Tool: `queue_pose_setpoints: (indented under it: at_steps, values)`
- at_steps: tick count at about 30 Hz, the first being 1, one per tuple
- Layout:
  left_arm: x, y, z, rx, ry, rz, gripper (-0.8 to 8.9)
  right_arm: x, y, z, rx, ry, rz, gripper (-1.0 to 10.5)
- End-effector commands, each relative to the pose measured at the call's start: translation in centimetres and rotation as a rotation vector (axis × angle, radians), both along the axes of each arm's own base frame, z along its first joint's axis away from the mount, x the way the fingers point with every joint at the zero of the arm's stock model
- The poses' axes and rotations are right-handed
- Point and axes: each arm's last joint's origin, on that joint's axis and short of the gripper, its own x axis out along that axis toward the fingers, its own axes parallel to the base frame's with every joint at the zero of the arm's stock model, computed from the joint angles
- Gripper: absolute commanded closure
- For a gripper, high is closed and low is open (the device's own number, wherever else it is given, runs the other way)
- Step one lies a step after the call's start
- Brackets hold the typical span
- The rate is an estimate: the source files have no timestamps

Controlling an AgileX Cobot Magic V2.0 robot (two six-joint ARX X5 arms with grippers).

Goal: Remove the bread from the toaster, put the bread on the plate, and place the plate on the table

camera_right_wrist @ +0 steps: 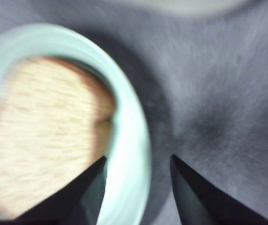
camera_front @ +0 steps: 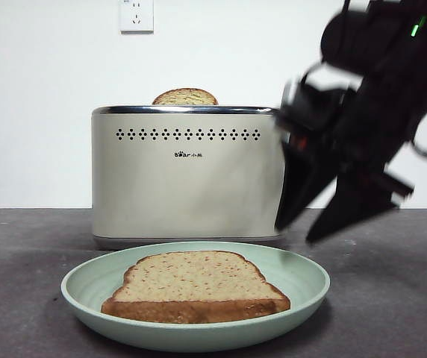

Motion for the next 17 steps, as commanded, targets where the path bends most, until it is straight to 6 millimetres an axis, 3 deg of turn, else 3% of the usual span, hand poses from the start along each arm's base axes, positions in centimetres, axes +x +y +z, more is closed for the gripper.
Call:
queue_pose_setpoints:
  at_steps: [1,9,14,17]
  values:
    - [0.0,-0.1,0.5,-0.003,-0.021,-0.007,5.41,-0.9,-0.1,2.6,0.019,-0.088,-0.001,7.3]
    - [0.8,-0.6,0.2,0.013,0.003,-0.007,5.41,-6.1,-1.7,9.9,0.113,-0.362,0.008,7.3]
    - [1.8,-1.3,-0.3,0.038,0.042,-0.007,5.59,-9.5,-2.6,12.1,0.151,-0.444,0.036,7.7]
    - [2.5,-1.7,-0.8,0.062,0.08,-0.007,6.43,-11.0,-3.1,12.8,0.172,-0.464,0.06,8.2]
